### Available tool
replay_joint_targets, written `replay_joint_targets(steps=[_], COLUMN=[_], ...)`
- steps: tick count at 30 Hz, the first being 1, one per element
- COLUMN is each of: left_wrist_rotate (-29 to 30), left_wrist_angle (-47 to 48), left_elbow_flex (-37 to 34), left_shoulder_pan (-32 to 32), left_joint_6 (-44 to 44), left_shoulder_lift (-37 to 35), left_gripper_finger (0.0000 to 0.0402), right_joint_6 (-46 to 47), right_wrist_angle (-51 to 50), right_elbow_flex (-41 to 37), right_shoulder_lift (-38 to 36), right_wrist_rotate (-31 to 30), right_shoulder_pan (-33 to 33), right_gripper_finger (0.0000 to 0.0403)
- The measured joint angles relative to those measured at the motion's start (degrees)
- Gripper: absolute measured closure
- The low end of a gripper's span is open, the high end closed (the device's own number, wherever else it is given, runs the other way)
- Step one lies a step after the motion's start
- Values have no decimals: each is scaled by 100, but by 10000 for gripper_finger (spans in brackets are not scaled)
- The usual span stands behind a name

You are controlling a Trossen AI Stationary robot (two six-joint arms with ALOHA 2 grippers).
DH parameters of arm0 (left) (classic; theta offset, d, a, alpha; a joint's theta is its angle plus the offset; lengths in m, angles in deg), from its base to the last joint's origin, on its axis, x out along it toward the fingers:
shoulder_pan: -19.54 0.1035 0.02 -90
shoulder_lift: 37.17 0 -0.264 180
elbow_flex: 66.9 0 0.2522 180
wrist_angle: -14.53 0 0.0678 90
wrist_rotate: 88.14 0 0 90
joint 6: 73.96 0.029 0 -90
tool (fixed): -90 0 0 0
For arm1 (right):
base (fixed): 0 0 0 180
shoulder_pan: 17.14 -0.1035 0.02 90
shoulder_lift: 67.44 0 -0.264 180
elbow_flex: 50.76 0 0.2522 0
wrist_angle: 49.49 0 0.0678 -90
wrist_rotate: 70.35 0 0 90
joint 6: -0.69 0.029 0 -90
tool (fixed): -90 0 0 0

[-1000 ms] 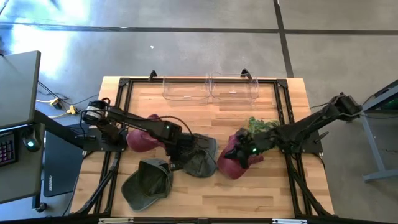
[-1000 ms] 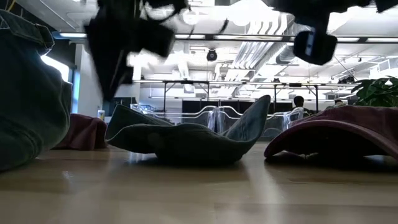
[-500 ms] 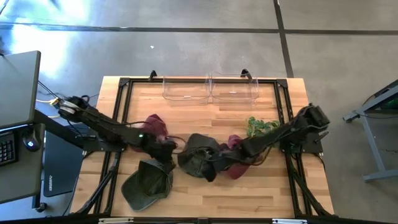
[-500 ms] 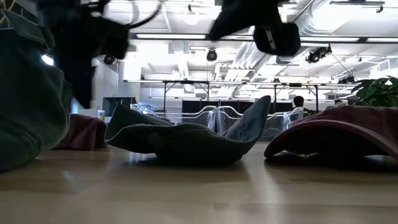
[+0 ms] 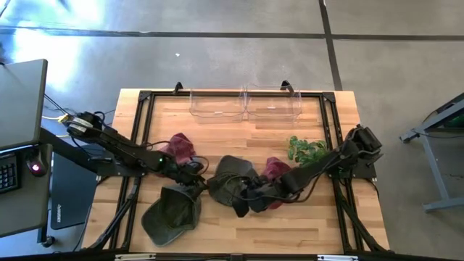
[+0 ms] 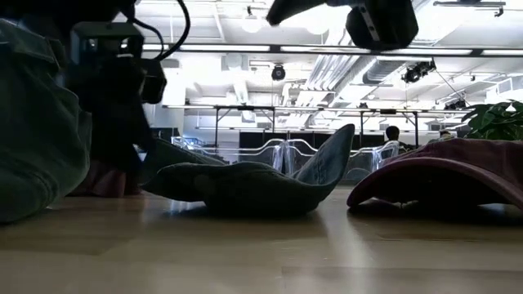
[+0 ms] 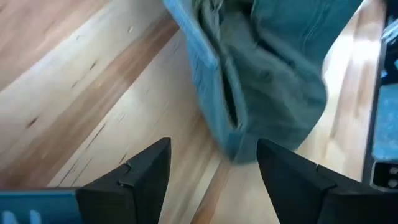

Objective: Pick & Place hat
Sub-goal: Put the right gray cap into the left transparent bin

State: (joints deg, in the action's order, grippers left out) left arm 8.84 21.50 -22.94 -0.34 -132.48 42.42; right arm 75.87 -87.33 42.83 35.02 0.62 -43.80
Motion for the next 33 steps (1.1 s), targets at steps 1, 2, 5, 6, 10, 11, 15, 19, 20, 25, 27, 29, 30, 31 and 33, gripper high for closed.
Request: replay_joint_targets(steps=[1,2,5,6,10,11,15,19,20,25,27,29,30,31,33], left_wrist_rotate=[32,35,185,244,270,271,355,350,352,361,345,345,347,357,373], left_wrist_angle=[-56,-126,-208,-308,-638,-714,-843,-848,-808,-818,-806,-827,-838,-826,-739], left_elbow_flex=[0,1,0,1,2,4,47,192,227,427,454,476,479,479,471], left_shoulder_pan=[0,-2,-2,0,2,2,2,0,0,0,0,0,0,0,-2], left_joint_6=[0,0,-26,-26,-28,-28,-57,-83,-86,-11,0,0,-2,-13,-23], left_shoulder_lift=[31,76,195,243,321,324,298,149,124,118,118,118,118,99,-45], left_gripper_finger=[178,184,211,222,277,294,379,382,381,396,395,393,394,395,398], right_joint_6=[2,4,4,4,-6,-8,-47,-52,-58,-97,-103,-106,-106,-111,-219], right_wrist_angle=[57,102,171,179,195,196,316,405,444,839,944,963,962,958,1053], right_elbow_flex=[0,0,0,0,0,0,0,0,0,0,0,0,0,0,0], right_shoulder_lift=[16,20,20,20,65,120,504,874,949,1308,1488,1659,1732,1797,1896], right_wrist_rotate=[-8,-11,-66,-95,-153,-137,235,275,251,124,132,235,319,410,599], right_shoulder_pan=[22,43,115,139,233,256,319,373,389,518,572,610,625,640,657], right_gripper_finger=[402,402,402,402,402,402,402,403,403,403,403,403,403,403,403])
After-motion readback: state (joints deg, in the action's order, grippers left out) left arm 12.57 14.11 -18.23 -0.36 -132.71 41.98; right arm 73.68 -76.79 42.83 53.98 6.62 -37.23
